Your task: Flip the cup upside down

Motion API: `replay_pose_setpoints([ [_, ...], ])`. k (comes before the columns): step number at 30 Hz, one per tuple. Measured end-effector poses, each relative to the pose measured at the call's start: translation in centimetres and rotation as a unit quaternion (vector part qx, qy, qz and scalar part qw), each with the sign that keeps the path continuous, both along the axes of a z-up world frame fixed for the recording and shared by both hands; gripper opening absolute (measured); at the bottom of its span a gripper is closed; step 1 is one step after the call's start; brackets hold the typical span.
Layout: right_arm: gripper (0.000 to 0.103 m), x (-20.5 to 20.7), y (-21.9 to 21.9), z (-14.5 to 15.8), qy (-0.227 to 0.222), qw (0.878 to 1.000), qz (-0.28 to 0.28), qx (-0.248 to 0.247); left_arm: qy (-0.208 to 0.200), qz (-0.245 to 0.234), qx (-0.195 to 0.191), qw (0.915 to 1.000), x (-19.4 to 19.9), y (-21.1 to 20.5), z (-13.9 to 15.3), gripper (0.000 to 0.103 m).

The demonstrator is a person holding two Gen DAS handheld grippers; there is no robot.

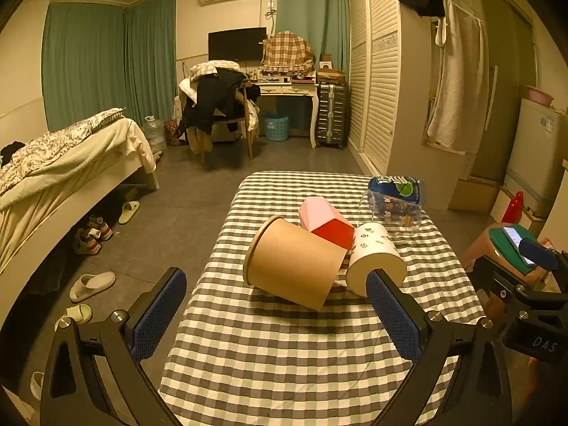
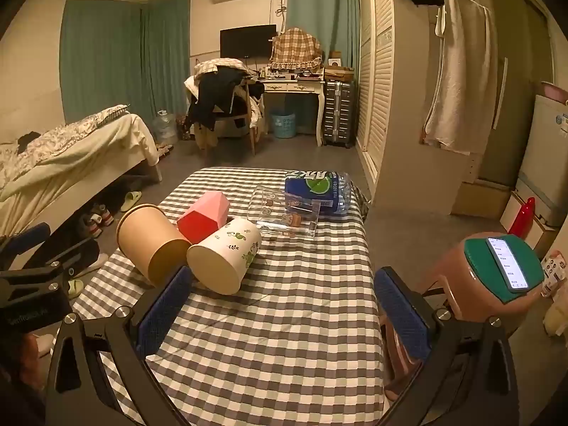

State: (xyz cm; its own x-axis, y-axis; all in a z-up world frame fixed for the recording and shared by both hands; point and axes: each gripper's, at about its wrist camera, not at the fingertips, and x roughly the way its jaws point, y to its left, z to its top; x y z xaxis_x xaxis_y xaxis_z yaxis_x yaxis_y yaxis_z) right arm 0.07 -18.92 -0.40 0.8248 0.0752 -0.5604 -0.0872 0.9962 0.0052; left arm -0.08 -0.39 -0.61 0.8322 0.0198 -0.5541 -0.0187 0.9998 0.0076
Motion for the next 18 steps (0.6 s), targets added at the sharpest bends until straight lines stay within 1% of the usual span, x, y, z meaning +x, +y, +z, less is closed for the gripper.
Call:
replay_pose_setpoints([
  [18,0.103,0.09,0.36,-0.22,0.001,1.000,0.001,-0.003,0.002,0.000,-0.004,1.0000,-0.24,0.32,-0.20,0.103],
])
